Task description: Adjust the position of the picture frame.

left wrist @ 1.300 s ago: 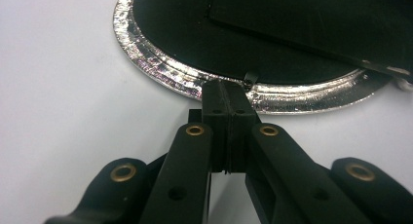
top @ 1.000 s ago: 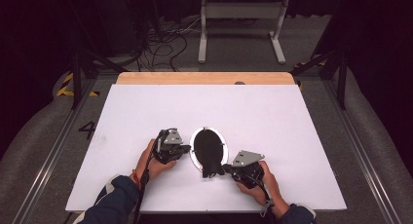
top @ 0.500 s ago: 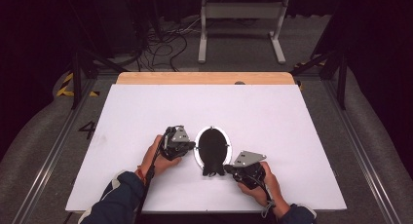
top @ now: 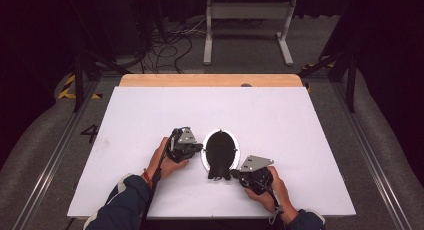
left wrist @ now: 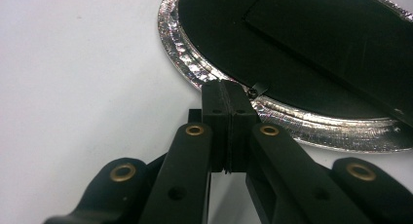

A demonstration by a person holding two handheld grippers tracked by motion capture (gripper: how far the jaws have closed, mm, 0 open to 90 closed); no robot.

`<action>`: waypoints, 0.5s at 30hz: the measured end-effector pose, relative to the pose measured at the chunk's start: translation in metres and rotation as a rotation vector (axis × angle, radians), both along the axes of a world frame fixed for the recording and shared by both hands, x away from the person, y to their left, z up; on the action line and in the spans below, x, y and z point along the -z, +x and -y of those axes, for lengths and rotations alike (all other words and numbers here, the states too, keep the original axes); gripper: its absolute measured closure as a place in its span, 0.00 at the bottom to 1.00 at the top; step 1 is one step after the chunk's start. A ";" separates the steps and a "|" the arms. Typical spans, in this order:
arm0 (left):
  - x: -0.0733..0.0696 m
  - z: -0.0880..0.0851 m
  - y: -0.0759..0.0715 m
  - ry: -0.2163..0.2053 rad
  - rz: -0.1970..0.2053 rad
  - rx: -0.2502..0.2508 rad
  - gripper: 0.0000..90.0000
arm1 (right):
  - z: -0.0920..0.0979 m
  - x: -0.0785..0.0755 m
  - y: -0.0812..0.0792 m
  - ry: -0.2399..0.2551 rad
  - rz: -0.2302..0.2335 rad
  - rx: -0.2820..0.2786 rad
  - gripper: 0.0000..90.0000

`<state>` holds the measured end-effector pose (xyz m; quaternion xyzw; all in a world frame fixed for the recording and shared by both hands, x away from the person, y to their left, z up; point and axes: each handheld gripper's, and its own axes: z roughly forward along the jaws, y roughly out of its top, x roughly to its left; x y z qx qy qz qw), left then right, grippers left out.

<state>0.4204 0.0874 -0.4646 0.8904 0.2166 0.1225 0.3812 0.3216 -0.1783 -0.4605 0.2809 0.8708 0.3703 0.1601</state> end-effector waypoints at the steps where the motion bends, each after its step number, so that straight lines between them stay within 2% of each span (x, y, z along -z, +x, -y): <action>1: 0.000 0.000 -0.001 -0.001 -0.004 -0.003 0.98 | 0.000 0.000 0.000 0.000 0.000 0.000 1.00; 9: -0.003 -0.009 -0.014 -0.001 -0.037 0.028 0.99 | 0.001 0.000 -0.002 -0.005 0.003 -0.006 1.00; 12: -0.003 -0.011 -0.027 0.003 -0.067 0.076 0.99 | 0.002 0.000 -0.002 -0.007 0.002 -0.007 1.00; 15: -0.004 -0.010 -0.036 0.025 -0.058 0.123 0.98 | 0.002 -0.001 -0.002 -0.010 0.001 -0.004 1.00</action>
